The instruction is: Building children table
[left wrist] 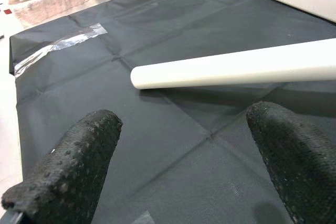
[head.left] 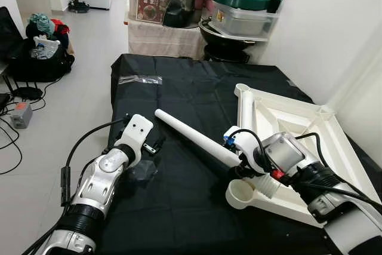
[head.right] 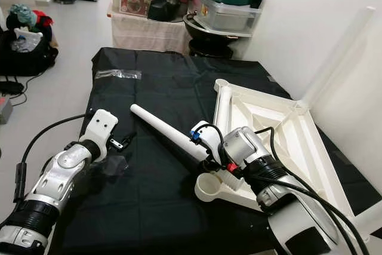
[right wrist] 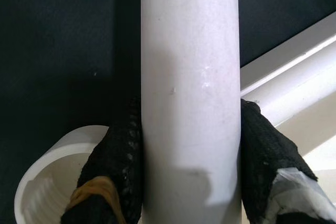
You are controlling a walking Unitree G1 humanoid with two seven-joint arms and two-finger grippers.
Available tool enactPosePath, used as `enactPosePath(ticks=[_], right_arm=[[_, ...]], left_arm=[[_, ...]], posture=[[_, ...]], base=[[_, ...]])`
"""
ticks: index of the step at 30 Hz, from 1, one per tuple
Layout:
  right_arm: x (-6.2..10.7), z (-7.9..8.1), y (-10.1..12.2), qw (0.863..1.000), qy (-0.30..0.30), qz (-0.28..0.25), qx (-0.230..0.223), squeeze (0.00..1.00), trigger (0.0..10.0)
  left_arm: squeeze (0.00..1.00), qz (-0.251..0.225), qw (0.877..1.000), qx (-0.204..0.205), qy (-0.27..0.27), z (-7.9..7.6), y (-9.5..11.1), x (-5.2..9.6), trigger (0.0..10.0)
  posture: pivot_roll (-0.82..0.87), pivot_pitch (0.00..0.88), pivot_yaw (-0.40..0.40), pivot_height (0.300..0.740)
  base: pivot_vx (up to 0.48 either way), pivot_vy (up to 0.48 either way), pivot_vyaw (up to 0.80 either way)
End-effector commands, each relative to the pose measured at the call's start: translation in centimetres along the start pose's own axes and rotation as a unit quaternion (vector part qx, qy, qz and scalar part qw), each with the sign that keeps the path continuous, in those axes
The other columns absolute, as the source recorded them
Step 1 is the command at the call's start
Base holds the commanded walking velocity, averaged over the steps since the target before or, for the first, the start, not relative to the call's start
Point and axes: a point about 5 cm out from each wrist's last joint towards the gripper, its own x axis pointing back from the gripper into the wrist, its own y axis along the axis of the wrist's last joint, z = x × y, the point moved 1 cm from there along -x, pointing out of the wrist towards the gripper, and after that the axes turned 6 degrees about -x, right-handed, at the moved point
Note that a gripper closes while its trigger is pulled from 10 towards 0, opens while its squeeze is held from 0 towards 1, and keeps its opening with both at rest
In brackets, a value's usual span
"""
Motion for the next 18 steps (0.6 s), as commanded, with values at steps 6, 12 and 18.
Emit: enactPosePath(ticks=[6, 12, 18], right_arm=[[-0.5, 0.9, -0.6, 0.999, 0.032, 0.017, 0.004, 0.0, 0.0], [1.2, -0.2, 3.2, 0.996, 0.024, -0.085, -0.034, 0.0, 0.0], [4.6, -1.7, 7.7, 0.954, 0.024, -0.273, -0.122, 0.0, 0.0]], left_arm=[[0.0, 0.014, 1.0, 0.0, -0.013, -1.1, -0.6, 0.1, 10.0], [0.0, 0.015, 1.0, 0.0, -0.011, -1.0, -0.6, 0.1, 10.0], [0.0, 0.014, 1.0, 0.002, -0.009, -0.8, -0.6, 0.1, 10.0]], posture=[[-0.06, 0.0, -0.19, 0.74], [-0.06, 0.0, -0.185, 0.74], [-0.05, 0.0, -0.174, 0.74]], base=[[0.0, 0.0, 0.0], [0.0, 0.0, 0.0], [0.0, 0.0, 0.0]])
